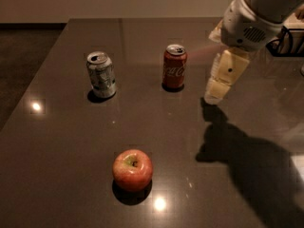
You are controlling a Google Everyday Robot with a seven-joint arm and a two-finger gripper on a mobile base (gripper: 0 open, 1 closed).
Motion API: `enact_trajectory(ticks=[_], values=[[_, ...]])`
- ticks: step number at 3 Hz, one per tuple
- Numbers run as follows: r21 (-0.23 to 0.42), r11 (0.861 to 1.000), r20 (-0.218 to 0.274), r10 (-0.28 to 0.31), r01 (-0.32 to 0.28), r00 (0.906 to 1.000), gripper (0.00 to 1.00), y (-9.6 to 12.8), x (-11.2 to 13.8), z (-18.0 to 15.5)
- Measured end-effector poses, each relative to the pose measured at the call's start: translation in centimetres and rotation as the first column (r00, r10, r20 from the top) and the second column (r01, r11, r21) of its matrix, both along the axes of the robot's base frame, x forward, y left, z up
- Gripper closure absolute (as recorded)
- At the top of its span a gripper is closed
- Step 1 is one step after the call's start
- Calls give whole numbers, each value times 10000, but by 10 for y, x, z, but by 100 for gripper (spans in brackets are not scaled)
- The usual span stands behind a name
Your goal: Move 7up can near apple
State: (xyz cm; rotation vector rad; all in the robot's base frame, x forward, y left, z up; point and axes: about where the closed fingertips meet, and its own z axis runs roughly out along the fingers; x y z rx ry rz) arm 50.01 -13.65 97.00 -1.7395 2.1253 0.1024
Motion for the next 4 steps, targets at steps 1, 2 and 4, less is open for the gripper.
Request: enact_trajectory(ticks=[1,2,4], values=[[579,9983,127,61,-68,9999,0,47,27,-1],[1138,9934,29,115,-117,9999,0,89,53,-2],[1680,9841,-370,644,-573,9972,0,167,81,-25]])
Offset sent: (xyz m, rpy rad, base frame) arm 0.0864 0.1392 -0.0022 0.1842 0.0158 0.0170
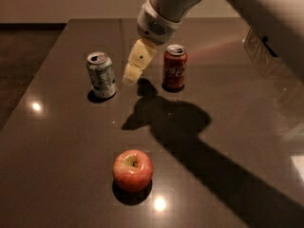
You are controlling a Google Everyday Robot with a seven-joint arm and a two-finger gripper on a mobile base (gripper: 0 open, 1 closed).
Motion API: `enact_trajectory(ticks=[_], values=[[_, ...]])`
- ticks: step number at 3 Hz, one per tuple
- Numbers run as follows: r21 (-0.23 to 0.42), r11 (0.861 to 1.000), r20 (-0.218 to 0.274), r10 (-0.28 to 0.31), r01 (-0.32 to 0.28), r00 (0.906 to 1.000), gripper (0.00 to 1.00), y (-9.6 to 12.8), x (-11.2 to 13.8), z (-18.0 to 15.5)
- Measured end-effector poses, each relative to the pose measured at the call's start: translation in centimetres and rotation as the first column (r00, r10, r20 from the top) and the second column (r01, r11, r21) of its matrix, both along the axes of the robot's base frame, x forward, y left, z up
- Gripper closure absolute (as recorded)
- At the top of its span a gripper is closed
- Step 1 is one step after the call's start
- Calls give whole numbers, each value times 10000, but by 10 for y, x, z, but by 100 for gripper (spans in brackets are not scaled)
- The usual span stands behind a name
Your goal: Move 7up can near apple
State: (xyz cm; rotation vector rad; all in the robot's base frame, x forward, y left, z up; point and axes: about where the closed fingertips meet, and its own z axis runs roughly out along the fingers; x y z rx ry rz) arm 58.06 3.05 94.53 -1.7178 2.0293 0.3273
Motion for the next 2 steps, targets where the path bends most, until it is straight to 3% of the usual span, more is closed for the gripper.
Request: enact_trajectory(ticks=[2], values=[[452,9986,-154,289,-282,9995,0,52,5,-19]])
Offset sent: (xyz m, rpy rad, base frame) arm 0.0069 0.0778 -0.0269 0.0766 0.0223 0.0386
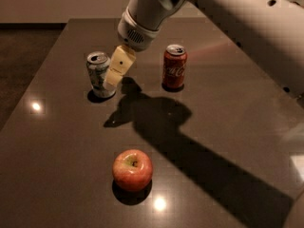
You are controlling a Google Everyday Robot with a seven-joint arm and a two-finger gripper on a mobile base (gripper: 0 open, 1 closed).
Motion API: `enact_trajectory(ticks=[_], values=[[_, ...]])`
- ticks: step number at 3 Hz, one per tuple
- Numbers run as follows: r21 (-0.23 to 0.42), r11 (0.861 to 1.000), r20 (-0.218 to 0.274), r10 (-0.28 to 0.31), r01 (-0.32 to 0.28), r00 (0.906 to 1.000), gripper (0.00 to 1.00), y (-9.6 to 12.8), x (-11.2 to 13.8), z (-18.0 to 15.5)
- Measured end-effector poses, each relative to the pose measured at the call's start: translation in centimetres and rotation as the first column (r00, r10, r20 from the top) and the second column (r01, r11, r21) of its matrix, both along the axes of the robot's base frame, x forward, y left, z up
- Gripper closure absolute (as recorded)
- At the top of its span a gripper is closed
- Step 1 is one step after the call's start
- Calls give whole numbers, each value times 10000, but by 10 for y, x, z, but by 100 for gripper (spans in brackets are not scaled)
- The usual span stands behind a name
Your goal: Move 7up can near apple
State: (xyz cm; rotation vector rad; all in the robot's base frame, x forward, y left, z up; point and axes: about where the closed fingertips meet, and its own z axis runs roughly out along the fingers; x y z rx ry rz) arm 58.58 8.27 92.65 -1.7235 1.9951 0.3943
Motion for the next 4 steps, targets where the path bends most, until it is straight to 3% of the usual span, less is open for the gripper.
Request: enact_trajectory(ticks=[2,3,4], values=[[280,9992,-164,296,-291,9994,0,38,4,-12],[275,9990,-300,349,-341,9989,17,47,6,-18],[414,9983,-383,421,-405,9984,41,50,5,-16]])
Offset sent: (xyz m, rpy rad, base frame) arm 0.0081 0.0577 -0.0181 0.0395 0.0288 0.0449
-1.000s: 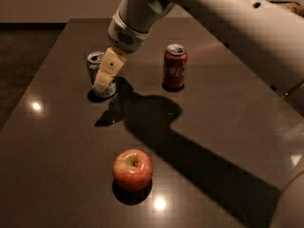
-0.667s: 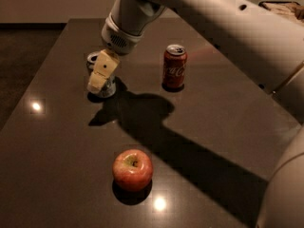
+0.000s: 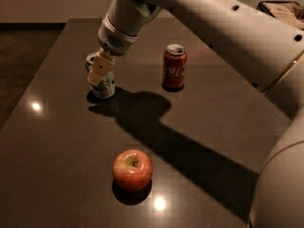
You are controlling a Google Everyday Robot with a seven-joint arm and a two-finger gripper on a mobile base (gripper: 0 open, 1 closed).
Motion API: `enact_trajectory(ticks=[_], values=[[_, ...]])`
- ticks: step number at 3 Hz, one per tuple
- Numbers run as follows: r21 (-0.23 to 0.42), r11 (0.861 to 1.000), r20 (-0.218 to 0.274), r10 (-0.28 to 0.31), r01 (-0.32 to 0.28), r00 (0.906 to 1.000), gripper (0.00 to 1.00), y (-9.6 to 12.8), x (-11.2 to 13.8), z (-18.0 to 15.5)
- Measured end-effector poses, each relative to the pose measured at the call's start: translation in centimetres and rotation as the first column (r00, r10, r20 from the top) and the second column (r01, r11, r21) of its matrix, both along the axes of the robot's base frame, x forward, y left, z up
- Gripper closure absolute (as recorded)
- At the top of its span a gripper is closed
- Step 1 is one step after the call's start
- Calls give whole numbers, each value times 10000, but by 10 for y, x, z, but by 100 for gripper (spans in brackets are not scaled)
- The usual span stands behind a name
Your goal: Move 7up can near apple
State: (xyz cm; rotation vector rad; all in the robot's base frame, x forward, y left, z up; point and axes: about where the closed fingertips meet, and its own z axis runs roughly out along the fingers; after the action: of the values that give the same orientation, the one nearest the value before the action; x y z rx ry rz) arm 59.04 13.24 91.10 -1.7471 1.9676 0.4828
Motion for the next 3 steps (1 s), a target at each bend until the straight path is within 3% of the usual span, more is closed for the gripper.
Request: enact_trajectory(ticks=[1,2,3], values=[[296,9995,70,128,-130,9999,64,-3,-9,13],[776,9959,182,447,-460,9988,95,-20,-37,40],[936,9916,134,889,-898,9959,100,-41,-72,55]])
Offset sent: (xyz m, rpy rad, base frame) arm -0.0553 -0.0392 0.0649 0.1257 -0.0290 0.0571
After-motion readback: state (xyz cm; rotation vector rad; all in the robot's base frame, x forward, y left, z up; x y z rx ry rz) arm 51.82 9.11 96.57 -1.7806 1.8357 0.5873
